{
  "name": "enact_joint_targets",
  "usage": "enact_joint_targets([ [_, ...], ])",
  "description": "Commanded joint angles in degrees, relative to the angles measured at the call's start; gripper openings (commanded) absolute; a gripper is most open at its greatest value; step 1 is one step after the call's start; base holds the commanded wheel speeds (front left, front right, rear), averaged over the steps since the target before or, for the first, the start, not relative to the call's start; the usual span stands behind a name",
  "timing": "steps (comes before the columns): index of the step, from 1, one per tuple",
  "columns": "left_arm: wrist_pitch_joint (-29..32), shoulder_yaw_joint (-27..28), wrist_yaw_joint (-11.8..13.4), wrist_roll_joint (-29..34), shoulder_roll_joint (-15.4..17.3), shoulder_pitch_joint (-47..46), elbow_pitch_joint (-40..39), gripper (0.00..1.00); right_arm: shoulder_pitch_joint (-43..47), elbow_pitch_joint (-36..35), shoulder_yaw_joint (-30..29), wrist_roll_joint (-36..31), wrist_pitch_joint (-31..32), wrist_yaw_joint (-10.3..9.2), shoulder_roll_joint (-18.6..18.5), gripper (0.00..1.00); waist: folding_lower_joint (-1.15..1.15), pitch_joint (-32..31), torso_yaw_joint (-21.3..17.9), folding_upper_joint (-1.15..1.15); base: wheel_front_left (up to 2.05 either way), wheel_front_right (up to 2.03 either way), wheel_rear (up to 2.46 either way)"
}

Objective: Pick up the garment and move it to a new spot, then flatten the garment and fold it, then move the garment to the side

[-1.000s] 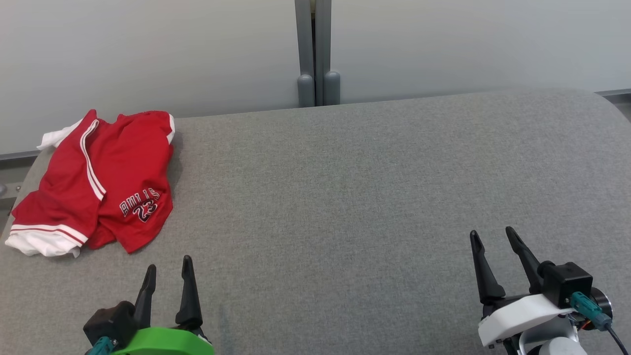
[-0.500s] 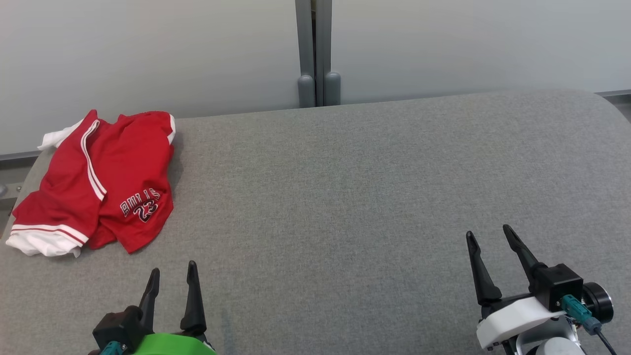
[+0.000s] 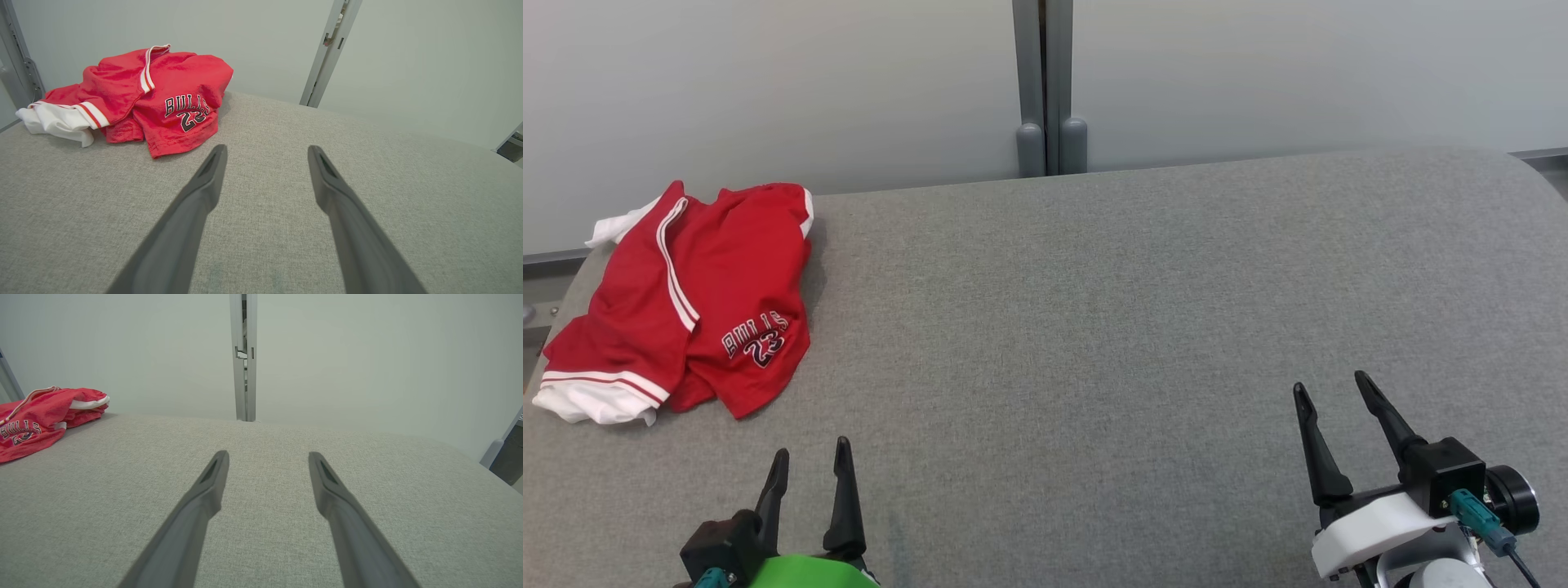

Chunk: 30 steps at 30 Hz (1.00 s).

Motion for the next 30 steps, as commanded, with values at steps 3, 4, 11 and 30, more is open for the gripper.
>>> enact_joint_targets([
  [3,0.0,0.2,0.0,0.0,0.4,0.6,0.1,1.0,0.6,-0.3,-0.1,0.2,-0.3,0.02,-0.3,1.0,0.0,0.1,0.0,0.0,0.0,0.0,0.0],
  [4,0.0,0.2,0.0,0.0,0.4,0.5,0.1,1.0,0.6,-0.3,-0.1,0.3,-0.3,0.02,-0.3,1.0,0.0,0.1,0.0,0.0,0.0,0.0,0.0],
  [11,0.0,0.2,0.0,0.1,0.4,0.4,0.1,1.0,0.7,-0.4,-0.1,0.3,-0.3,0.02,-0.3,1.0,0.0,0.1,0.1,0.0,0.0,0.0,0.0],
  [30,0.0,1.6,0.0,1.7,0.4,-0.5,-0.9,1.0,1.1,-0.4,-1.5,1.2,-0.3,0.01,-0.3,1.0,0.0,-0.8,16.2,0.0,0.0,0.0,0.0],
])
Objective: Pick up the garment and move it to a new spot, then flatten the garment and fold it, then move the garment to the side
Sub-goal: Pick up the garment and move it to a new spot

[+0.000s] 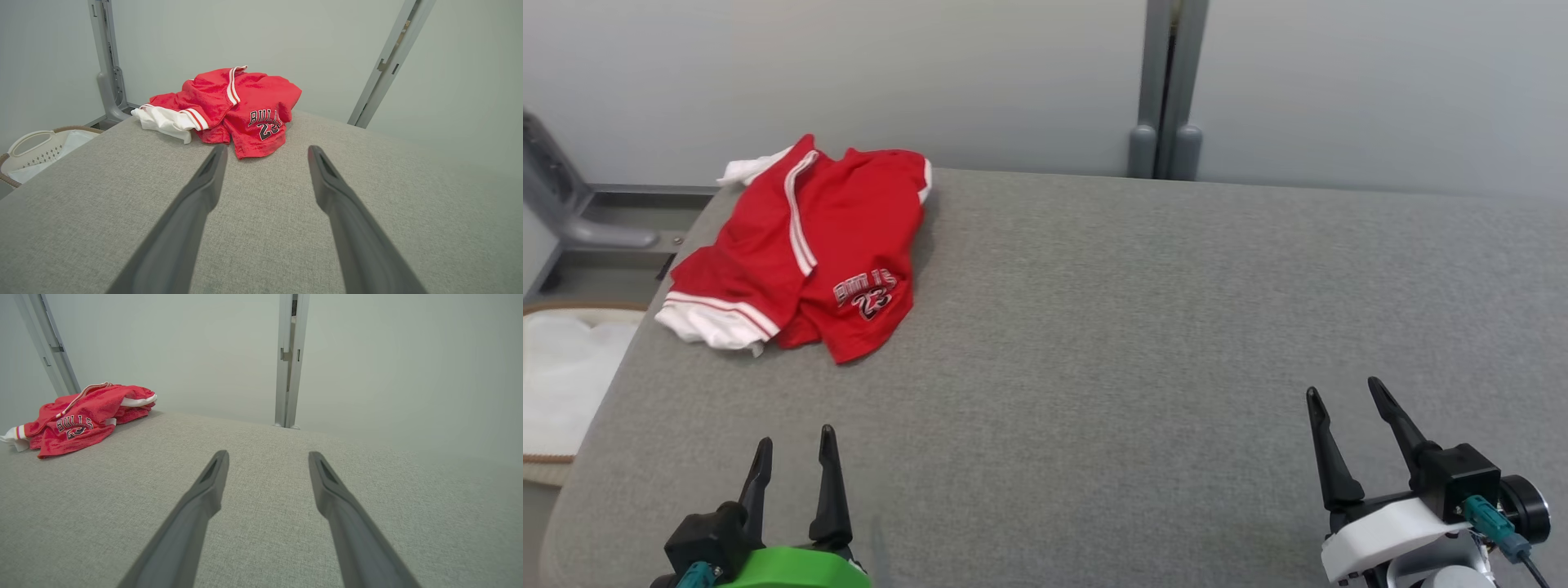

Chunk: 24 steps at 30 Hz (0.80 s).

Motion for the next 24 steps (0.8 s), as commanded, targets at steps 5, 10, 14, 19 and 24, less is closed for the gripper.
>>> enact_joint_targets([
  [5,0.0,1.5,-0.3,0.8,0.3,1.0,-0.6,1.0,-0.2,0.3,0.8,0.9,-0.2,-0.02,-0.2,1.0,0.0,-0.8,10.4,0.0,0.0,0.0,0.0],
  [10,0.0,2.1,-0.6,1.1,0.3,0.9,-0.9,1.0,-0.5,0.5,1.1,1.1,-0.2,-0.02,-0.2,1.0,0.0,-0.8,12.9,0.0,0.0,0.0,0.0],
  [14,0.0,2.4,-0.7,1.2,0.3,0.8,-1.0,1.0,-0.6,0.6,1.1,1.3,-0.2,-0.02,-0.2,1.0,0.0,-0.7,13.6,0.0,0.0,0.0,0.0],
  [19,0.0,3.6,-0.7,1.7,0.3,0.6,-1.6,1.0,-0.6,0.7,1.2,1.4,-0.2,-0.02,-0.3,1.0,0.0,-0.7,13.4,0.0,0.0,0.0,0.0],
  [24,0.0,5.3,-1.3,2.7,0.3,-1.0,-3.7,1.0,-0.6,0.5,0.8,1.0,-0.2,-0.02,-0.3,1.0,0.0,-0.4,12.6,0.0,0.0,0.0,0.0],
])
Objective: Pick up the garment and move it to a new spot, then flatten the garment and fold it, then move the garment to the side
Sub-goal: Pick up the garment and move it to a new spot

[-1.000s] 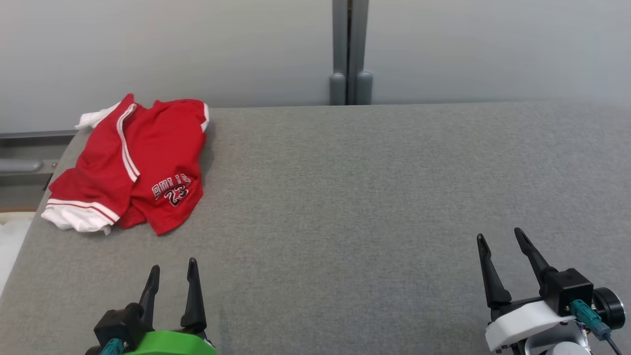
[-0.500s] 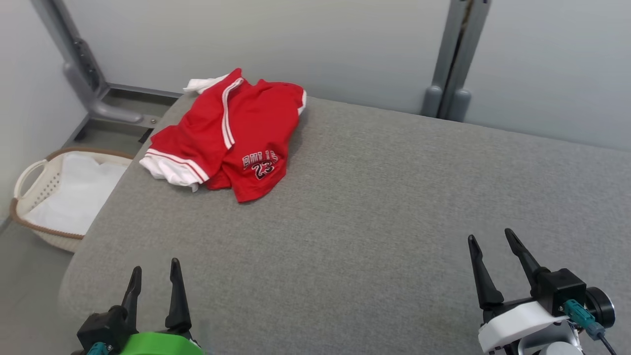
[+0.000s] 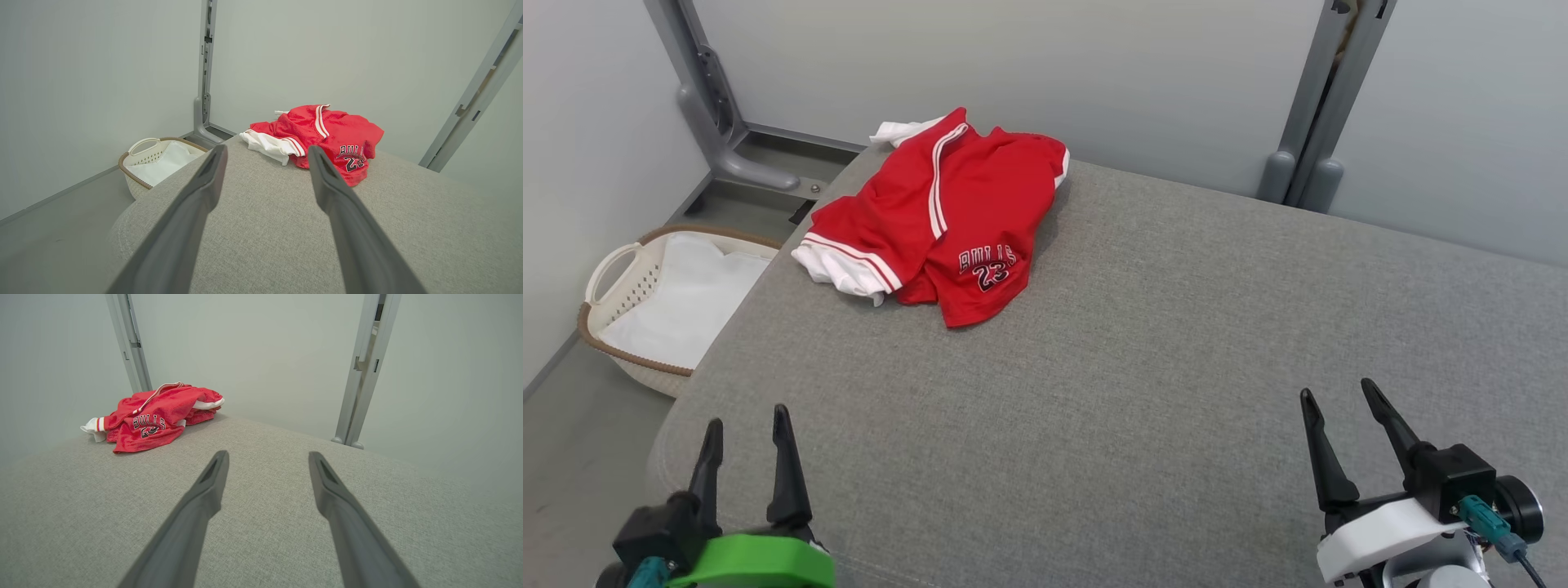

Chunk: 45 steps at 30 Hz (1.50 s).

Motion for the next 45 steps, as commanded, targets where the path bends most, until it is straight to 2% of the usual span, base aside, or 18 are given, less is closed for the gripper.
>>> enact_joint_targets([
  [1,0.0,0.6,-0.5,0.9,0.5,-2.0,-1.1,1.0,-0.4,0.0,-0.3,-0.2,-0.1,-0.02,-0.3,1.0,0.0,0.4,-0.4,0.0,0.0,0.0,0.0],
  [7,0.0,1.0,-1.7,2.5,5.4,-11.3,-5.5,1.0,-1.4,-0.7,-0.8,-1.8,-0.1,-0.02,-0.3,1.0,0.0,2.9,-1.8,0.0,0.0,0.0,0.0],
  [14,3.9,-1.5,-2.3,-0.1,13.1,-30.9,-5.6,1.0,-5.4,-1.9,-0.5,-5.0,-0.1,-0.02,-0.3,1.0,0.0,10.1,-5.0,0.0,0.0,0.0,0.0],
  [19,7.3,-3.3,-2.3,-3.9,16.3,-43.2,0.6,1.0,-9.1,-2.7,0.3,-7.2,-0.1,-0.03,-0.3,1.0,0.0,16.4,-8.5,0.0,0.0,0.0,0.0],
  [24,10.1,-7.8,-2.3,-7.5,19.6,-51.8,11.5,1.0,-12.8,-3.6,1.5,-9.4,-0.1,-0.03,-0.3,1.0,0.0,22.3,-12.4,0.0,0.0,0.0,0.0],
  [29,11.7,-11.8,-2.3,-10.9,20.6,-57.4,21.4,1.0,-14.9,-4.6,1.1,-11.0,-0.1,-0.03,-0.3,1.0,0.0,26.5,-14.8,0.0,0.0,0.0,0.0],
  [32,12.1,-14.5,-2.3,-13.4,20.2,-60.2,26.2,1.0,-15.3,-5.2,0.9,-11.9,-0.1,-0.03,-0.3,1.0,0.0,28.6,-15.7,0.0,0.0,0.0,0.0],
  [45,18.0,-27.4,-2.3,-23.9,19.1,-68.0,35.7,1.0,-17.1,-7.3,1.3,-13.4,-0.1,-0.03,-0.3,1.0,0.0,35.4,-16.6,0.0,0.0,0.0,0.0],
])
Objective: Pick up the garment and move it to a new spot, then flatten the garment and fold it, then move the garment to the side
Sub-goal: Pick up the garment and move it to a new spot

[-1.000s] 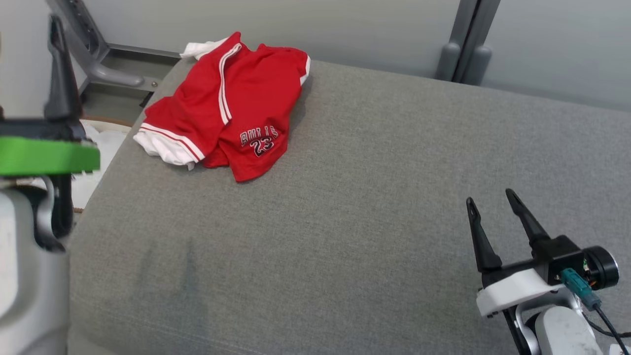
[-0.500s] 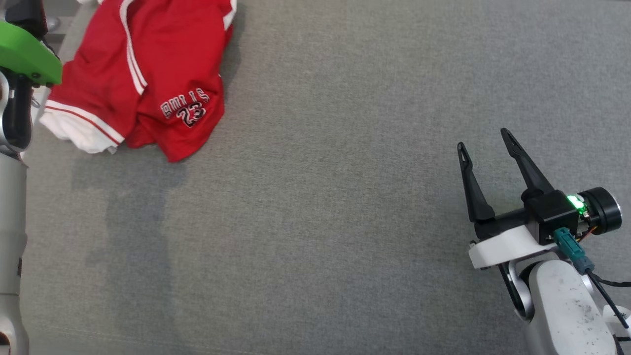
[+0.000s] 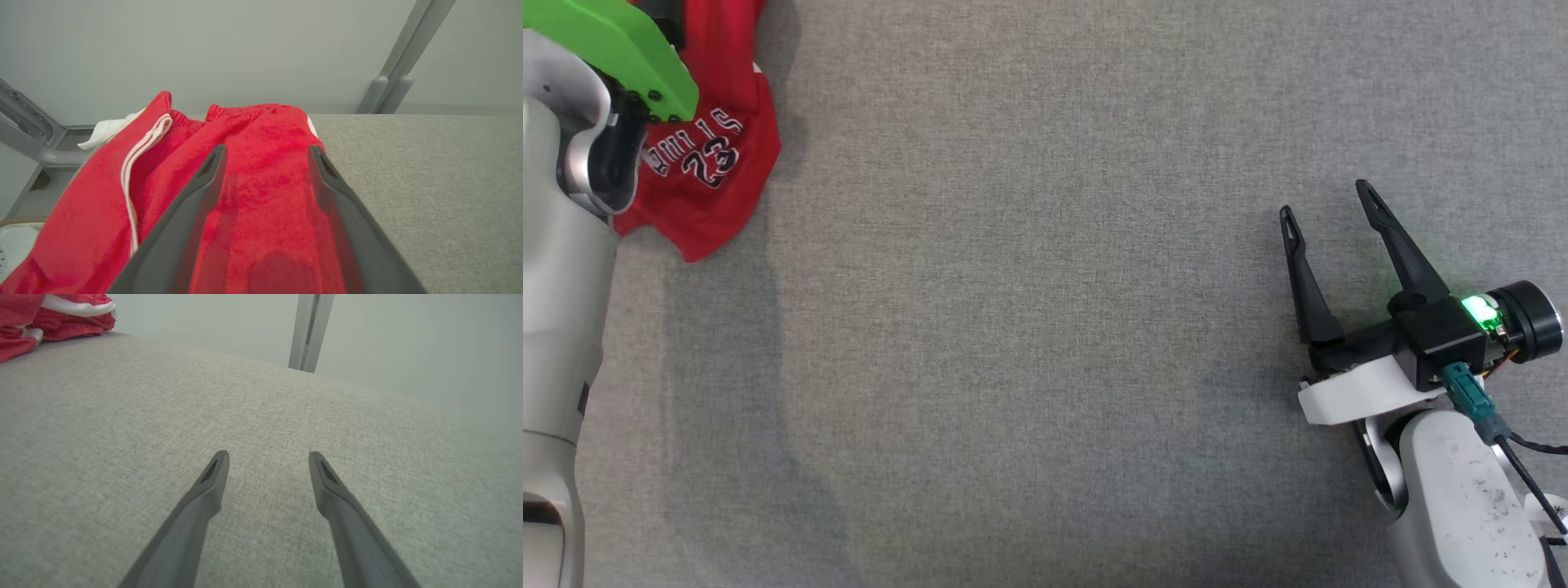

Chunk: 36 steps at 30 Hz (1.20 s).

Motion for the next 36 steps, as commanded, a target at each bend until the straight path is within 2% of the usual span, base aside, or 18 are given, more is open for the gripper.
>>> enact_joint_targets([
  [1,0.7,-1.0,-0.1,-1.0,0.4,-1.4,0.6,1.0,-0.9,-0.4,0.0,-0.4,-0.1,-0.04,-0.2,1.0,0.0,2.3,-1.2,0.0,0.0,0.0,0.0],
  [10,5.7,-8.0,-0.1,-3.6,1.6,-3.7,6.1,1.0,-1.2,-0.8,-0.3,-1.0,-0.1,-0.06,-0.4,1.0,0.0,3.6,-1.9,0.0,0.0,0.0,0.0],
  [19,9.7,-10.0,0.0,-6.5,2.5,-3.9,12.1,1.0,-1.7,-1.9,0.1,-0.9,-0.1,-0.06,-0.4,1.0,0.0,5.0,-3.1,0.0,0.0,0.0,0.0],
  [20,10.2,-10.1,0.0,-6.8,2.6,-3.7,13.2,0.97,-1.7,-2.1,0.0,-0.9,-0.1,-0.06,-0.4,1.0,0.0,5.2,-3.2,0.0,0.0,0.0,0.0],
  [21,10.6,-10.3,0.0,-6.8,2.8,-3.6,13.9,0.64,-1.7,-2.2,-0.1,-0.9,-0.1,-0.06,-0.4,1.0,0.0,5.2,-3.2,0.0,0.0,0.0,0.0],
  [22,10.7,-10.7,0.1,-6.5,2.9,-3.6,14.6,0.23,-1.7,-2.3,-0.1,-0.9,-0.1,-0.06,-0.4,1.0,0.0,5.3,-3.3,0.0,0.0,0.0,0.0],
  [23,10.5,-10.8,0.1,-6.4,3.0,-3.6,15.2,0.0,-1.7,-2.4,-0.2,-0.9,-0.1,-0.06,-0.4,1.0,0.0,5.3,-3.3,0.0,0.0,0.0,0.0],
  [29,8.7,-11.6,0.0,-5.8,3.6,-4.8,16.9,0.0,-1.6,-2.0,-0.5,-0.1,-0.1,-0.06,-0.4,1.0,0.0,4.3,-3.2,0.0,0.0,0.0,0.0],
  [36,4.8,-13.0,0.0,-4.8,5.5,-6.3,15.6,0.0,-1.6,-0.9,0.6,1.7,-0.1,-0.06,-0.2,1.0,0.0,-0.3,-3.4,0.0,0.0,0.0,0.0],
])
